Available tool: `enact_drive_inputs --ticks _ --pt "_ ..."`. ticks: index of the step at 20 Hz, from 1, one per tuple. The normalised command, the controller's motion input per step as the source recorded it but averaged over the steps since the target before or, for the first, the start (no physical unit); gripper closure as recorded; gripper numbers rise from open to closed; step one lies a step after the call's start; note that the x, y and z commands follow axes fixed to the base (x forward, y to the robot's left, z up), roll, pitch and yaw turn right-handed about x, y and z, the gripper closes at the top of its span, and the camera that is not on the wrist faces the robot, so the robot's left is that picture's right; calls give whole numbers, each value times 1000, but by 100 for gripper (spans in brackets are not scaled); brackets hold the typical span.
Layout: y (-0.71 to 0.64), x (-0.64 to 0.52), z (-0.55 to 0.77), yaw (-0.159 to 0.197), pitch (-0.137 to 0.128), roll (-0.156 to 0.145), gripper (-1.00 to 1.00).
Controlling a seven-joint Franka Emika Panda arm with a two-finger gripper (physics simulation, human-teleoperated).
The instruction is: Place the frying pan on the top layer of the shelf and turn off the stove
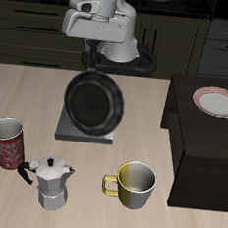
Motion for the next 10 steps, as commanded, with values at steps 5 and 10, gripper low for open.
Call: enact_drive_inputs --ticks 5,10 --pt "218 -124 187 46 -77 59 100" --pt "-12 -54 63 114 -68 18 100"
